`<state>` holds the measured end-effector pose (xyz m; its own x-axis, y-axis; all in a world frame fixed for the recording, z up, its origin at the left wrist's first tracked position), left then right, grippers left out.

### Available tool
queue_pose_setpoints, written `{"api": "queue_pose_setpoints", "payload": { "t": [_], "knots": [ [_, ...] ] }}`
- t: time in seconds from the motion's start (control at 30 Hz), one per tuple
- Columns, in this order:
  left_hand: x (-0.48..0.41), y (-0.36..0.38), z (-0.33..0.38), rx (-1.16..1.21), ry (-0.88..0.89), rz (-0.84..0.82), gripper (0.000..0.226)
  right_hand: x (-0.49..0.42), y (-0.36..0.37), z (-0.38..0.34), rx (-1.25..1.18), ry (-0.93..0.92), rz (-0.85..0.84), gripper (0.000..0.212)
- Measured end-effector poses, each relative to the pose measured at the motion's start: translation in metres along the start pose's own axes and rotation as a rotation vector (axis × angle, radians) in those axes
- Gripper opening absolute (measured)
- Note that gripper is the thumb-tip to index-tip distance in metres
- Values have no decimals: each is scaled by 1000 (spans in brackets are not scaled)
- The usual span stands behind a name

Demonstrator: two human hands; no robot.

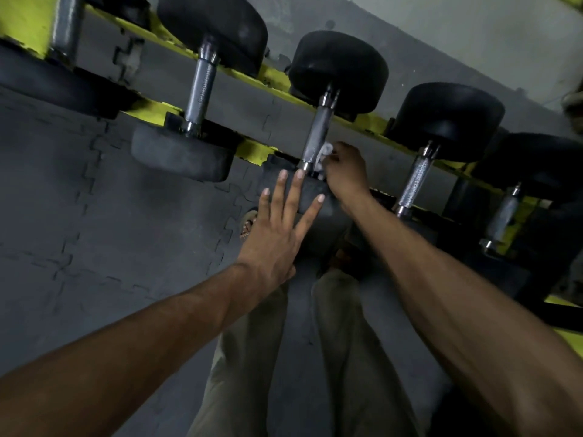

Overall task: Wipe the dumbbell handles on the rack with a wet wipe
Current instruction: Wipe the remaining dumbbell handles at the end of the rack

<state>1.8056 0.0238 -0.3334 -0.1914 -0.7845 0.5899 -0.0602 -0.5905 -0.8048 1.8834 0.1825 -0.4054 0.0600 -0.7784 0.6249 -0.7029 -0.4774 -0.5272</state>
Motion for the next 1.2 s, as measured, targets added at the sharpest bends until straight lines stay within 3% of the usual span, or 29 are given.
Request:
{"api": "queue_pose_setpoints", "payload": {
  "t": [0.1,0.23,0.3,0.4,0.6,0.67,0.77,0.87,0.97,1.1,1.2],
  "knots": [
    [1,0,0,-5,1,-2,122,-17,11,7,-393,293,-76,18],
    [-1,4,1,-14,4,6,122,-49,31,-24,-995,321,-277,40],
    [-2,5,0,-24,0,12,125,-59,38,-33,-1179,326,-303,38],
    [-2,4,3,-12,1,-2,128,-54,35,-27,-1191,296,-253,28],
    [-1,3,2,-10,1,-17,130,-47,24,-21,-1215,337,-126,28],
    [-2,4,3,-14,1,-21,129,-53,25,-33,-1163,360,-161,28],
    [-3,3,3,4,-6,-26,126,-48,15,-22,-924,276,27,14],
    [-2,2,3,4,-12,-25,128,-16,-20,-25,-336,-59,321,14],
    [-1,1,1,10,-20,-14,130,1,-27,-45,210,-474,358,18],
    [-2,4,3,2,-39,2,126,6,-32,-61,447,-864,336,22],
    [-3,7,4,-2,-44,2,126,-4,-23,-83,673,-901,342,26]
  ]
}}
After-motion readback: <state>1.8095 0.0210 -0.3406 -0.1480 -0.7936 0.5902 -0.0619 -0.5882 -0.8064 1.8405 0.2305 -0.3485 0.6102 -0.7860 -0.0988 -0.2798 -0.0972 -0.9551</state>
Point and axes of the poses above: each hand's wrist, its own x-axis away from the middle knuckle, its own y-axis out of the palm, z = x × y, the point moved 8 cm from there along -x, towards the middle knuckle, and after that the axes turned 3 degrees about y, right-handed, at the moved point
